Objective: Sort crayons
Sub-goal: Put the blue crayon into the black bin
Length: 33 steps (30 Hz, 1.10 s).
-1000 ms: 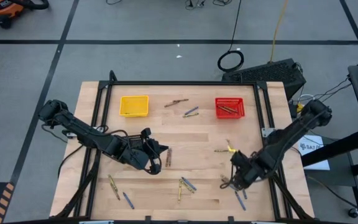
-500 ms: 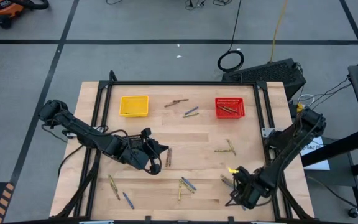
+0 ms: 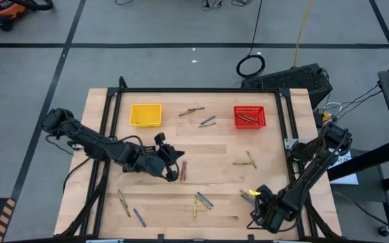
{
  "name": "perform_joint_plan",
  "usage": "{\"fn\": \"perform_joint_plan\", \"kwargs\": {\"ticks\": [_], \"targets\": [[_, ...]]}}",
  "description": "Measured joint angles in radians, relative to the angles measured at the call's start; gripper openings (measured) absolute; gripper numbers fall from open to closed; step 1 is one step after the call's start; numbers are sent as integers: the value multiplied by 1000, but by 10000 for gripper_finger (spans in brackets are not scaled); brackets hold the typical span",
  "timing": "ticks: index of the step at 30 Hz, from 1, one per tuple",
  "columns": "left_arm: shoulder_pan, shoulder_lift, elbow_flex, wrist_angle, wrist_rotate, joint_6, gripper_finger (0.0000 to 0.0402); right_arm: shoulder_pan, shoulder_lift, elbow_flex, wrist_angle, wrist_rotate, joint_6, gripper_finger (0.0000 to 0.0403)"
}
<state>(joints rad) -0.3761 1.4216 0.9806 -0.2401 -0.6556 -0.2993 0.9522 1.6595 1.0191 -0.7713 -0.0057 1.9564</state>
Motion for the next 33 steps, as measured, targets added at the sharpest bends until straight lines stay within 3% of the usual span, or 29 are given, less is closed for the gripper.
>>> {"fn": "perform_joint_plan", "kwargs": {"ticks": [18,27,33], "targets": [[16,0,0,-1,23,1,2,1,53,0,-28,-27,3,81],[16,0,0,-1,24,1,2,0,118,4,-31,-89,-1,80],[16,0,0,-1,24,1,2,0,121,3,-44,-81,32,38]]}}
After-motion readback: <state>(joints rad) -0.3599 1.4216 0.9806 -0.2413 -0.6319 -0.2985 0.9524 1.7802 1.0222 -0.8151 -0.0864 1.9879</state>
